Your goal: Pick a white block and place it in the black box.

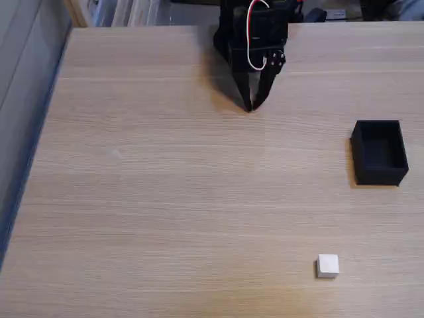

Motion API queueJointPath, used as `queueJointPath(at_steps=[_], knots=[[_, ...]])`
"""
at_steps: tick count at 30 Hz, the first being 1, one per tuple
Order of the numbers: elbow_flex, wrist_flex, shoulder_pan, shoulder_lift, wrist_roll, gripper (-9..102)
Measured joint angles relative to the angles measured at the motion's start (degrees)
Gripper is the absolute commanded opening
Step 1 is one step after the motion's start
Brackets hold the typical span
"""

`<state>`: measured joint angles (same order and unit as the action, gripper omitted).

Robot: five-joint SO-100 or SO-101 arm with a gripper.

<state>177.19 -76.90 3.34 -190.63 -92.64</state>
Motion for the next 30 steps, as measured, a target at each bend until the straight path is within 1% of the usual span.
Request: queueJointPath(at_steps=[30], knots=[[0.0, 0.0, -2.6, 0.0, 0.1, 0]])
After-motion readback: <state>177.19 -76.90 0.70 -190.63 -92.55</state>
